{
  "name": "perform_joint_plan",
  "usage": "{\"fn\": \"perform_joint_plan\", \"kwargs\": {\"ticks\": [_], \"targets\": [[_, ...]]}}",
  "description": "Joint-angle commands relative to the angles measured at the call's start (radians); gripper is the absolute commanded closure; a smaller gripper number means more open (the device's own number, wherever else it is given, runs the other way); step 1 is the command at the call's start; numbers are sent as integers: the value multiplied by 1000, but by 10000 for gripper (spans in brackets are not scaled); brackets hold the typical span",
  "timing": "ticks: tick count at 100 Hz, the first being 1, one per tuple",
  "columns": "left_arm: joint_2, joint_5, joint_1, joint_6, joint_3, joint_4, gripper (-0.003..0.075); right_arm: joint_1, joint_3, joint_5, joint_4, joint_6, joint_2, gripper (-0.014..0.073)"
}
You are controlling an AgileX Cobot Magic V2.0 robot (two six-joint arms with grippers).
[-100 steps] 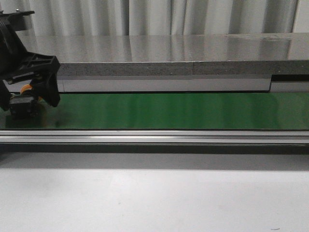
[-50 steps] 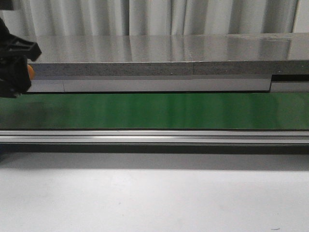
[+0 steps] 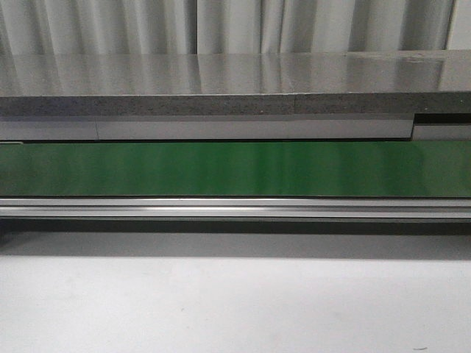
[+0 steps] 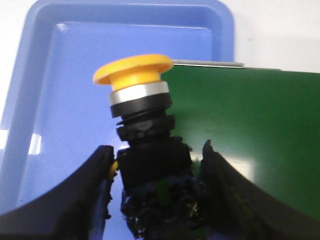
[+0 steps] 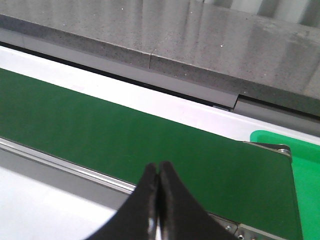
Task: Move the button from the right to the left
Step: 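Carry the button over the blue tray and lower it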
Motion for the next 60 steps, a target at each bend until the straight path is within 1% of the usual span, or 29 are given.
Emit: {"fn": "perform_joint_plan", "kwargs": {"ticks": [1,11,28,60], "targets": [[-21,-87,43,-4,-25,8,715,2,-27,-72,24,-6,7,662],[5,-128,85,-4,-25,17,715,2,-27,-72,24,-6,7,662],[78,-160,119,-4,-25,21,715,2,-27,-72,24,-6,7,662],[229,-190,119,-4,-25,37,715,2,-27,-72,24,-6,7,662]]}}
